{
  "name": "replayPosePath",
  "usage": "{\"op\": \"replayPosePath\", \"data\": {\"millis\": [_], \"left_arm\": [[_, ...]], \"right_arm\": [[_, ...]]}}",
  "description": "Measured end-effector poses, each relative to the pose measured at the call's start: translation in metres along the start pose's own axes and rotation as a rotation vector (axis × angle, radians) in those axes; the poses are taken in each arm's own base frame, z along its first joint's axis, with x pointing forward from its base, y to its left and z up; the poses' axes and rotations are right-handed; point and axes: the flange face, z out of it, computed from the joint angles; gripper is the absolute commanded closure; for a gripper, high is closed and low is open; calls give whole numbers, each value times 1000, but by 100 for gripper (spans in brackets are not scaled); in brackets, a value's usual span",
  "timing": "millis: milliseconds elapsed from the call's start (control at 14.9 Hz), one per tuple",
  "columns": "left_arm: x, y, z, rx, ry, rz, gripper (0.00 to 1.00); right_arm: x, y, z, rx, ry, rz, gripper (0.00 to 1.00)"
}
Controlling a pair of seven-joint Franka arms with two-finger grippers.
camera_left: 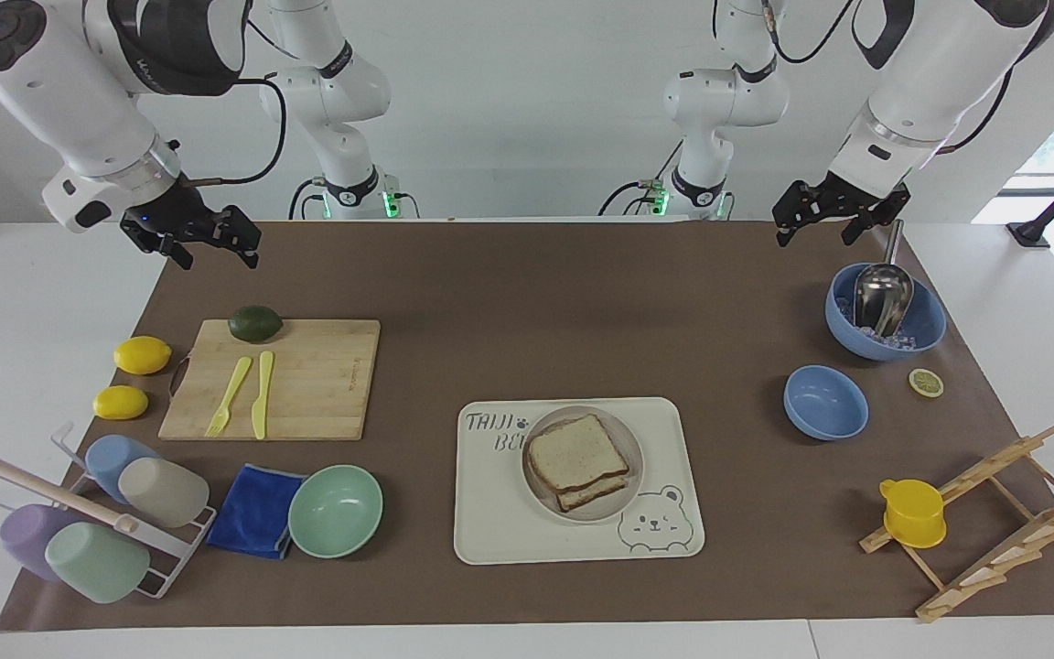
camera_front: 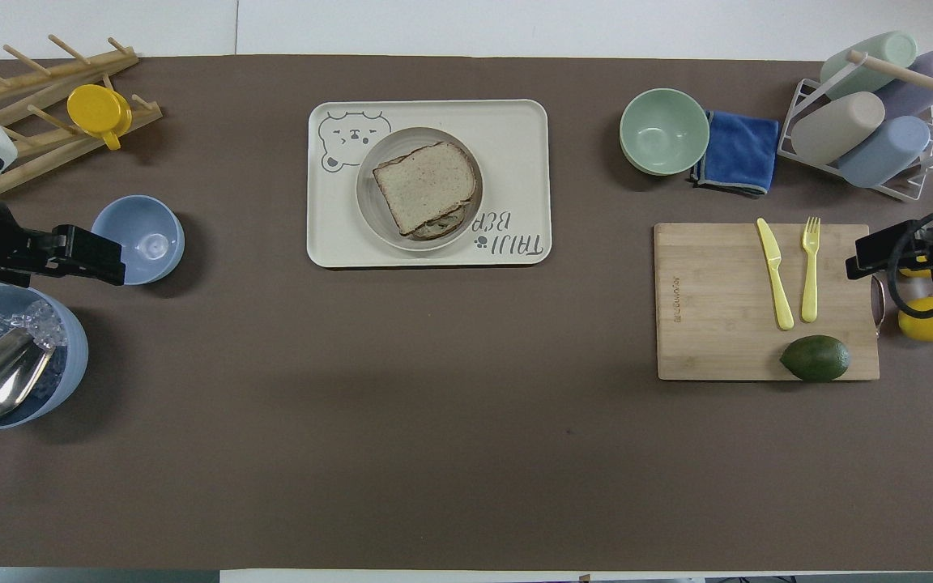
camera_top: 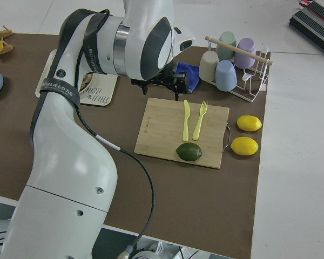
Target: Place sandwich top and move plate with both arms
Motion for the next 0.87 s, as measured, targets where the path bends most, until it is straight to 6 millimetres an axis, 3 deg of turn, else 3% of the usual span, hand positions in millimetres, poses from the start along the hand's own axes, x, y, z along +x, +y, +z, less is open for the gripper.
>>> {"op": "replayPosePath", "data": {"millis": [872], "left_arm": [[-3, -1, -5, -1, 10, -2, 0]], "right_arm": [[0, 0, 0, 0, 0, 0, 0]]}}
